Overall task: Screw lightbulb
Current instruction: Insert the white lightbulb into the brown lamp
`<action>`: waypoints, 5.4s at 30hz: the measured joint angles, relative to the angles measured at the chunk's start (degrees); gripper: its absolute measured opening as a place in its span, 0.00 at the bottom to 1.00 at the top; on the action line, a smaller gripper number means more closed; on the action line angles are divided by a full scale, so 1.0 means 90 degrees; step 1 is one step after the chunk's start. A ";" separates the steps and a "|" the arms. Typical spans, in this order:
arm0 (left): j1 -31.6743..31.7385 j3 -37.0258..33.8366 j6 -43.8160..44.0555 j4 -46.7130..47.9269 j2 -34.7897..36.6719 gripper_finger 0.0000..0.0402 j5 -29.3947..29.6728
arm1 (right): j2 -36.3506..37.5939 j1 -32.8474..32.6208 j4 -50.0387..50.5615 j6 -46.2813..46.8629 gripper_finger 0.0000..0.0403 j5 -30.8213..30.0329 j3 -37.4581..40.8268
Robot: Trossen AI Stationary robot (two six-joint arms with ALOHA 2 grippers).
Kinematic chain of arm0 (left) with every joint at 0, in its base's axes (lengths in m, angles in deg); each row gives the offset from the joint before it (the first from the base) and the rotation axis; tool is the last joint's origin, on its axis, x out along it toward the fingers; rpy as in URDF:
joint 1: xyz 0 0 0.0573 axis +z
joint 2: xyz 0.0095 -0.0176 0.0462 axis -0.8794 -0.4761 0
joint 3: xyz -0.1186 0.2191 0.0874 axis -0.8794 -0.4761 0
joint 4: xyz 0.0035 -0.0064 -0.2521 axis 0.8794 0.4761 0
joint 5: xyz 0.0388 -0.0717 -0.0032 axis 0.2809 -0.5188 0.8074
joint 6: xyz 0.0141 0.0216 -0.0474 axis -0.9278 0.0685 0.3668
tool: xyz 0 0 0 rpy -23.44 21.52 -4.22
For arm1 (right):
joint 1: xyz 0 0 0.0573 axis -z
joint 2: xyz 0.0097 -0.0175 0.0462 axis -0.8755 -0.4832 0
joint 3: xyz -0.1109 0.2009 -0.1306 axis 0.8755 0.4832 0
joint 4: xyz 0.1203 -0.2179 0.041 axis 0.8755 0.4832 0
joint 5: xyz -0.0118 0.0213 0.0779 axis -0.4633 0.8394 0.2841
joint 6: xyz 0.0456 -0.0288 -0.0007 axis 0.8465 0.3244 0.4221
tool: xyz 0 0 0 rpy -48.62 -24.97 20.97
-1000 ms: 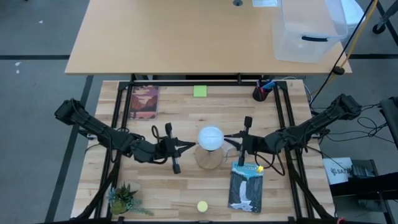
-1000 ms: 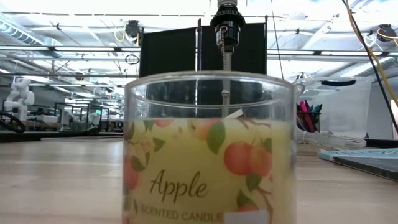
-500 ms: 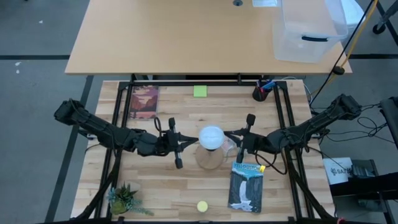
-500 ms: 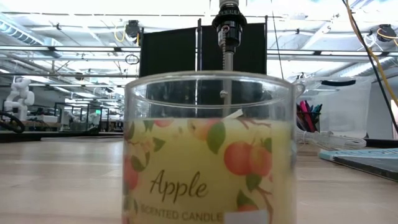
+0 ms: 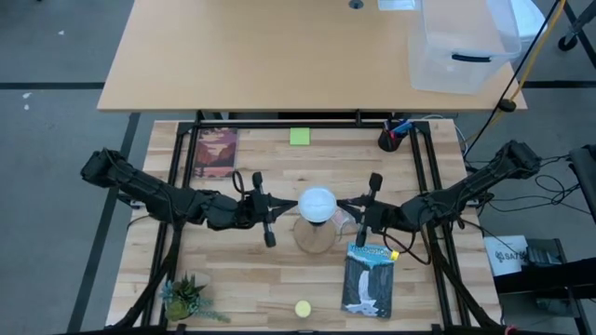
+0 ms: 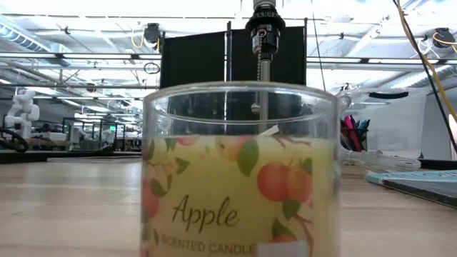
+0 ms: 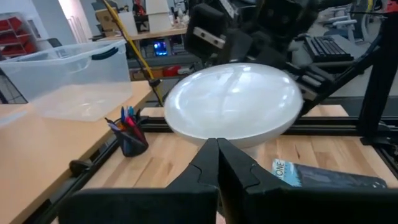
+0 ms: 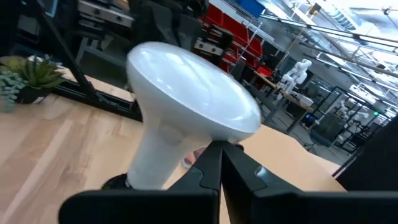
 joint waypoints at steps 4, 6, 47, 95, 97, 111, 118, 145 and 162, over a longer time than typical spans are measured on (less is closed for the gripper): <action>0.0040 0.0000 0.0001 0.0029 0.0000 0.00 0.0025 | 0.0000 -0.0135 0.0000 -0.0035 0.00 0.0048 0.0000; 0.0081 0.0000 0.0004 0.0046 -0.0007 0.00 0.0023 | 0.0000 -0.0177 -0.0001 -0.0038 0.00 0.0047 0.0000; -0.0343 0.0000 -0.0506 -0.0167 -0.0041 0.00 -0.0046 | 0.0000 0.0107 -0.0737 -0.0703 0.00 -0.0488 -0.0002; 0.0106 0.0000 -0.0532 0.0263 0.0504 0.00 -0.0015 | -0.0010 -0.0677 0.0289 -0.0204 0.00 -0.0799 0.0000; -0.0093 0.0000 -0.0564 0.0281 0.0601 0.00 -0.0016 | -0.0010 -0.0596 0.0236 -0.0378 0.00 -0.0863 0.0000; -0.0338 0.0000 -0.0523 -0.0299 -0.0056 0.00 -0.0202 | -0.0005 0.0107 -0.0200 -0.1145 0.00 -0.0784 0.0000; -0.0150 0.0000 -0.0475 -0.0311 -0.0073 0.00 -0.0202 | -0.0002 0.0105 -0.0266 -0.1330 0.00 -0.0442 0.0000; 0.0336 -0.0002 -0.0317 0.0229 -0.0025 0.00 -0.0221 | 0.0000 -0.0755 0.0211 -0.0842 0.00 -0.0439 0.0000; -0.0421 -0.0002 -0.0555 0.0087 0.0287 0.00 -0.0311 | -0.0002 -0.0104 -0.0231 -0.1489 0.00 -0.1054 0.0000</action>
